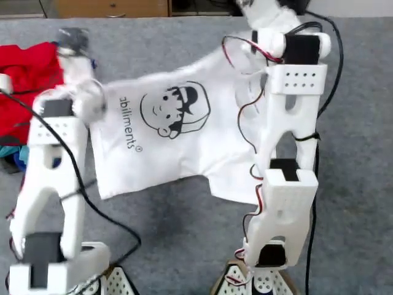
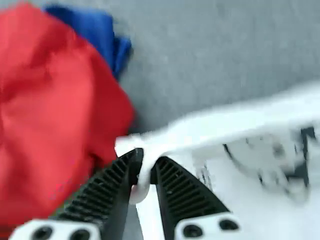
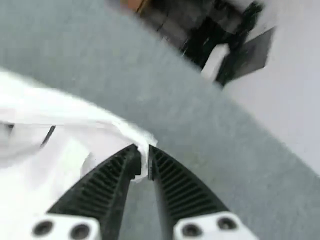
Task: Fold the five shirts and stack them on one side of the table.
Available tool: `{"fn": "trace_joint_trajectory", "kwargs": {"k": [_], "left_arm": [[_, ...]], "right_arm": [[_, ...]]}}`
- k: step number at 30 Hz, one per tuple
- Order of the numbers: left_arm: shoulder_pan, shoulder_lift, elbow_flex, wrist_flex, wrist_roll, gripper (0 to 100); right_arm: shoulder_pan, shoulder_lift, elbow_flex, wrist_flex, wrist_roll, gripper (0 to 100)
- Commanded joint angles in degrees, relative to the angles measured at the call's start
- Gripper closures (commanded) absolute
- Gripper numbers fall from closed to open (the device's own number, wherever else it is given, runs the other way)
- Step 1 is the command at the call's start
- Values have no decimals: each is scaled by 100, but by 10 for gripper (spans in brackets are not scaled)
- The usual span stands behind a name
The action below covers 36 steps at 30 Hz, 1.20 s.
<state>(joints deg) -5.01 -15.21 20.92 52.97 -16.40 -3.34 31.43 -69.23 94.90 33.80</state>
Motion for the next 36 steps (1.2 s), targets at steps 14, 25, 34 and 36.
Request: {"fn": "trace_joint_trajectory", "kwargs": {"k": [14,25,34,36], "left_arm": [[0,-2281,3042,-176,-237,982],[413,-2325,3420,308,-202,982],[527,-2316,3815,536,-237,982],[501,-2325,3877,545,-229,982]], "right_arm": [[136,-4004,5587,-193,1160,997],[462,-7284,10668,-2171,1257,997],[884,-7776,12374,-2936,1451,997],[884,-7776,12532,-3051,1451,997]]}}
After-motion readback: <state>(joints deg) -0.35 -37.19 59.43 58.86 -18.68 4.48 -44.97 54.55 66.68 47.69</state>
